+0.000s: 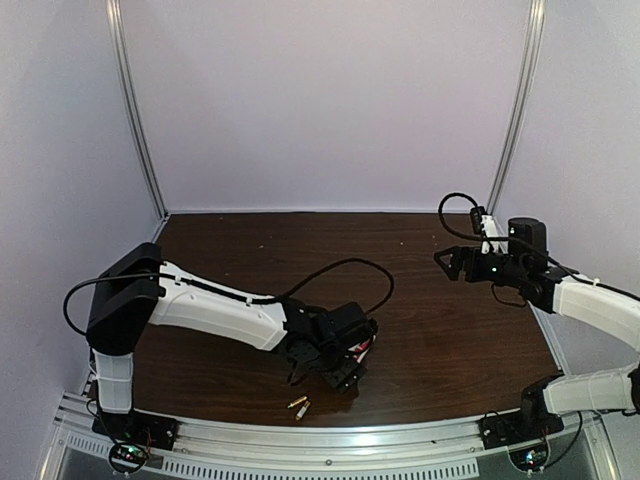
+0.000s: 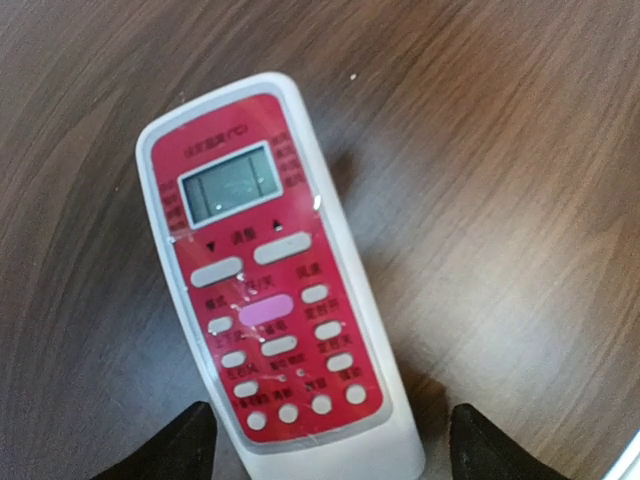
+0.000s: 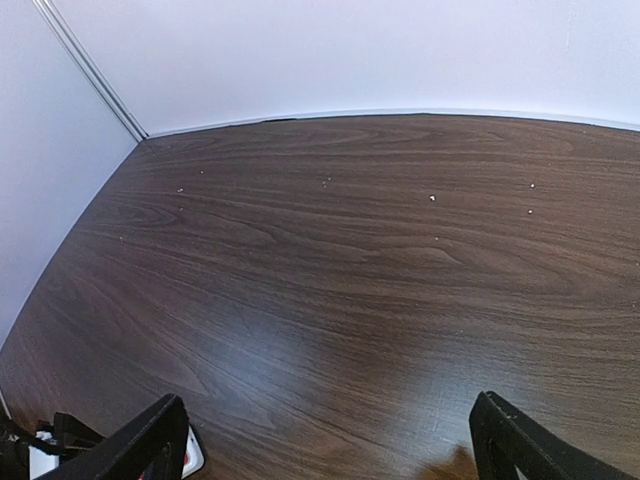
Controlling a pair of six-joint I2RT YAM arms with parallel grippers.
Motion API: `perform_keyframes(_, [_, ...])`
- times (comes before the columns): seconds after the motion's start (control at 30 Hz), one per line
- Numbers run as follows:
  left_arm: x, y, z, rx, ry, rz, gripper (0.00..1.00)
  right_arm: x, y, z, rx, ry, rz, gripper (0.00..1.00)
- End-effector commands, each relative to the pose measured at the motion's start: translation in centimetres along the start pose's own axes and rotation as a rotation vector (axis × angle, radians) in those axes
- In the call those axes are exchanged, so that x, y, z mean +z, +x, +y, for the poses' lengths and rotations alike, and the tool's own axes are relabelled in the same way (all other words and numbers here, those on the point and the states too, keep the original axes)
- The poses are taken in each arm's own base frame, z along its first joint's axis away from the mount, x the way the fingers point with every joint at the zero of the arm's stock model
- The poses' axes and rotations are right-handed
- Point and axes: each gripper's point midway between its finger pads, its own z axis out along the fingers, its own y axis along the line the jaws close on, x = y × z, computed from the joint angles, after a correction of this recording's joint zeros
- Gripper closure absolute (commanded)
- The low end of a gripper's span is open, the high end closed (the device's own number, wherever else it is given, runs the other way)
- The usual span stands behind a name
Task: Load the batteries into the remote control
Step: Pick up the remote control from the center of the board.
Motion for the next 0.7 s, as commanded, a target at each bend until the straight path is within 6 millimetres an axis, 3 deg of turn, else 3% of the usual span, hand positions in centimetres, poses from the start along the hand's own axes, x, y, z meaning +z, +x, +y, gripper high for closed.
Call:
perform_keyframes(0.0, [0.7, 0.6, 1.6, -0.034, -0.105, 0.038, 0.19, -0.5, -0.3, 0.4, -0.018, -0.009, -0.025, 0.0])
perform_keyframes(0.23, [1.2, 1.3, 1.9, -0.084, -0.112, 0.058, 0.31, -0.8, -0.4, 1.2, -0.029, -0.055, -0.042, 0.0])
perform_keyframes(0.67, [1.4, 1.2, 1.4, -0.132, 0.17, 0.062, 0.56, -2.5, -0.6, 5.4, -0.082, -0.275, -0.113, 0.0])
